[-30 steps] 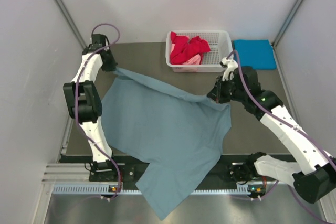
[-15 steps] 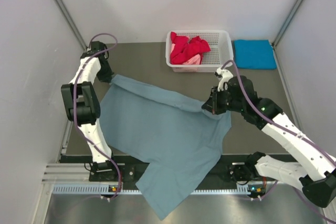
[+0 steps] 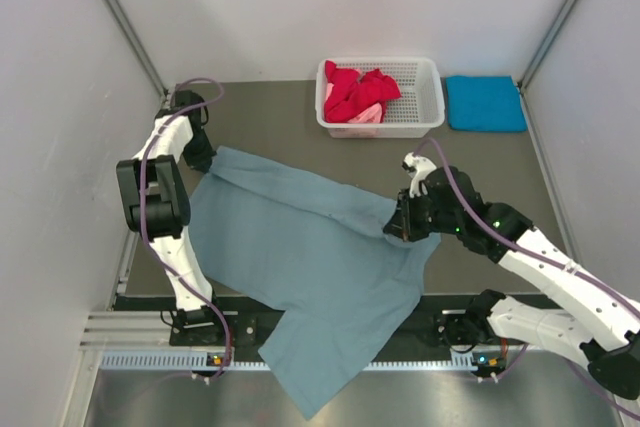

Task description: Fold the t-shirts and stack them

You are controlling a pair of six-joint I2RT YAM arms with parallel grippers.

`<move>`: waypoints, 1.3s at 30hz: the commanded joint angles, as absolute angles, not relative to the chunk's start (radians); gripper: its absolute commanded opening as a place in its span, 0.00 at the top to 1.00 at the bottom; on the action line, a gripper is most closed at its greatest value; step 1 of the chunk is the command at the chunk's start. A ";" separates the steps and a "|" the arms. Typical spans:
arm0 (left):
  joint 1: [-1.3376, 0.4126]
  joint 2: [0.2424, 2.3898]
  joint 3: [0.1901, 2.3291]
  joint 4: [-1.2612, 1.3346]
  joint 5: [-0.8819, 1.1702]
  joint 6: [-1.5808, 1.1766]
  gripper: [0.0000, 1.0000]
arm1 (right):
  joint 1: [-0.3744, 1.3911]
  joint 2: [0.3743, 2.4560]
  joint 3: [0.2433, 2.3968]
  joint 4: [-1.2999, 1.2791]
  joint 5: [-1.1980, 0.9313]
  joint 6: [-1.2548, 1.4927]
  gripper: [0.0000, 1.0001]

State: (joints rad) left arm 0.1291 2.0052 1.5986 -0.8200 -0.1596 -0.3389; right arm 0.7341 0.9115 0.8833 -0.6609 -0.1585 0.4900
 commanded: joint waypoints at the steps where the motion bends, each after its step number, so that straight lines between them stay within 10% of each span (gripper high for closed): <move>1: 0.138 1.976 1.589 -0.827 -0.193 -0.344 1.00 | 0.765 0.894 0.890 -0.646 -0.149 0.517 1.00; 39: 0.137 1.951 1.528 -0.811 -0.224 -0.348 1.00 | 0.850 0.839 0.790 -0.649 -0.193 0.568 1.00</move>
